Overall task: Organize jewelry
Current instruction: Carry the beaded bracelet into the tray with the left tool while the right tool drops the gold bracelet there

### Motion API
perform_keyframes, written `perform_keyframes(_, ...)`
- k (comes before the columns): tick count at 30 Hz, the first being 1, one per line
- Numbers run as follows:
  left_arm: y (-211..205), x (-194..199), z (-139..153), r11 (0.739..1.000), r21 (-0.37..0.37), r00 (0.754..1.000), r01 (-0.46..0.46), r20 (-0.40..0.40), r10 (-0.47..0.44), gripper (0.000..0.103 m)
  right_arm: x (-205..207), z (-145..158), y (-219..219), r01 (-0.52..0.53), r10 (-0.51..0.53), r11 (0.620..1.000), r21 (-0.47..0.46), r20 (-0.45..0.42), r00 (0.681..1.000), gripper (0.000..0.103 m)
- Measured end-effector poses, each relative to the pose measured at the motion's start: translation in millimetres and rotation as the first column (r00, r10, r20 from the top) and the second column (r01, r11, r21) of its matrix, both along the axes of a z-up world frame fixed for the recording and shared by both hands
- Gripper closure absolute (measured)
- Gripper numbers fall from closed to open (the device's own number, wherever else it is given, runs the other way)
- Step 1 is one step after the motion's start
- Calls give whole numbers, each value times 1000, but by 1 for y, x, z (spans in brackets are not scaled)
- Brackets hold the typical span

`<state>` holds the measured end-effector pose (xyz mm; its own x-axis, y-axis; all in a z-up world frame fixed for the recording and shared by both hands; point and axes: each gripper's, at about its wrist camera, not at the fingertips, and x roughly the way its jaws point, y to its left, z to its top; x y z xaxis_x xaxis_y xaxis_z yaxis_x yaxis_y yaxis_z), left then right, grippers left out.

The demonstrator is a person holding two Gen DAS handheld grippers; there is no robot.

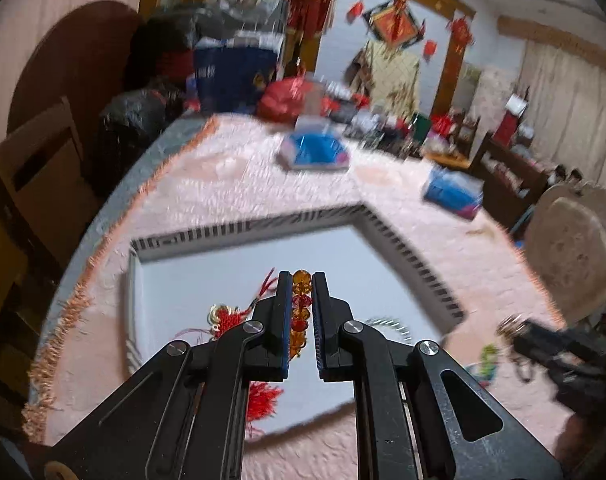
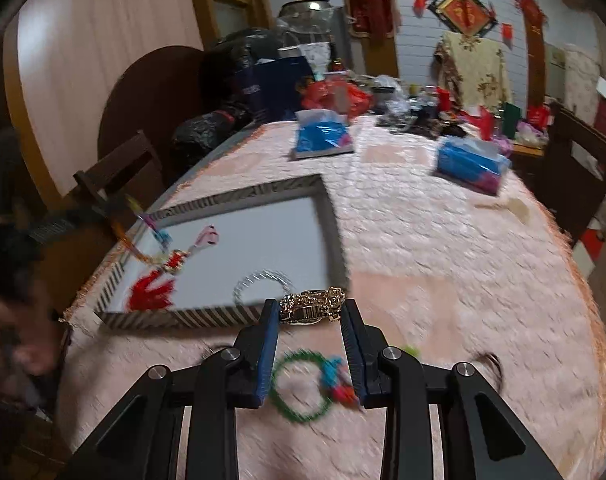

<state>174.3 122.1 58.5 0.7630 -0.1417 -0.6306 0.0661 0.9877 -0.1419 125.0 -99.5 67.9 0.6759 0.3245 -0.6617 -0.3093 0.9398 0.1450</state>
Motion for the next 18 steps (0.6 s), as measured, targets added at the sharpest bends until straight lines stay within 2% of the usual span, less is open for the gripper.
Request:
perform_keyframes(5,-3,14,-45,999,19,996,-29,-83,30,95,25,-1,29,-47,46,999,-4,-17,999,73)
perform_keyframes(10,-3,3,-70,997,57,992,-43,-118,50,95,56,-11,46,-71,79,993,95,-76,994,73)
perform_keyframes(13,-3,-5,-81,997,53,988,-59,-141,66,95,69,-26,53,-68,86,987,144,-128,988,73)
perform_keyframes(18,2,-16,-81,997,26,989,-78,-124,81,94,77,-51,56,-46,68,991,122,-183,981,73)
